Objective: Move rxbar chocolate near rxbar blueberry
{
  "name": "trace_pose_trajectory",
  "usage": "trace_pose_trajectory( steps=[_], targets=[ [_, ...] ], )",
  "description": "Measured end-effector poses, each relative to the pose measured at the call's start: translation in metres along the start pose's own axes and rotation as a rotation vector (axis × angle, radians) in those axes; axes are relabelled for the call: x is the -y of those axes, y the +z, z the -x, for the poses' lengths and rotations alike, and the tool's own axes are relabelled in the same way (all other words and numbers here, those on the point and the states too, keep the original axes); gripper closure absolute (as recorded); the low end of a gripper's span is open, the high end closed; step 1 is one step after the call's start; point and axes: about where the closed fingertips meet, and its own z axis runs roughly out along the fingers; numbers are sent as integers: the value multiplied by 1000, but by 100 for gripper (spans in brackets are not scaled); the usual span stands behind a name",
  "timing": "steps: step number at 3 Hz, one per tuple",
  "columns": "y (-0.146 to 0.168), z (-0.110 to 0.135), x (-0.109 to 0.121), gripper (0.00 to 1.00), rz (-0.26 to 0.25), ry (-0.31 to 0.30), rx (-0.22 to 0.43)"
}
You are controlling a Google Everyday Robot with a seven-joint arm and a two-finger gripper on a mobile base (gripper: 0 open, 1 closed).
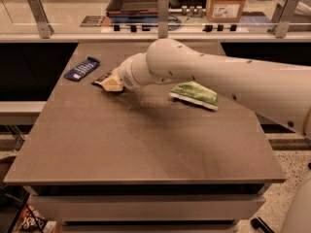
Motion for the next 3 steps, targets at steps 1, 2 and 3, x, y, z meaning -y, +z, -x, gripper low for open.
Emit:
trace_pose_trajectory(
  steps=[1,2,3],
  targets=[
    [6,-5,-7,100,17,17,19],
    [7,-3,-9,83,20,15,20],
    [8,-3,-11,59,23,14,21]
  ],
)
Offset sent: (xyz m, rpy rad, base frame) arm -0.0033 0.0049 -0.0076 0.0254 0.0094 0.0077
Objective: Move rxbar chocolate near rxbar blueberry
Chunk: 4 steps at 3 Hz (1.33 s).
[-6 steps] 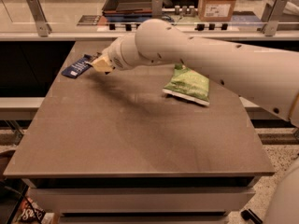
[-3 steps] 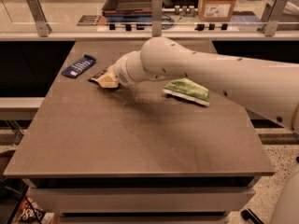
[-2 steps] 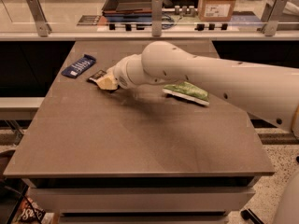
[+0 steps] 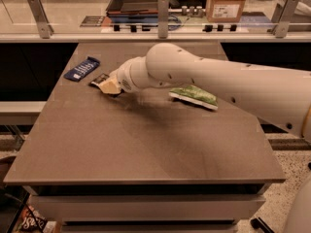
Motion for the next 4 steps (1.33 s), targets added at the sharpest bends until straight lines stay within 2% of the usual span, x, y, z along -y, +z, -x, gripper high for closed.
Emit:
trace_pose_trajectory(
  steps=[2,3,4],
  targets=[
    [1,2,-3,13,4,-3,1],
    [2,3,-4,0,7,-5,1],
    [2,3,-4,0,7,-5,1]
  ],
)
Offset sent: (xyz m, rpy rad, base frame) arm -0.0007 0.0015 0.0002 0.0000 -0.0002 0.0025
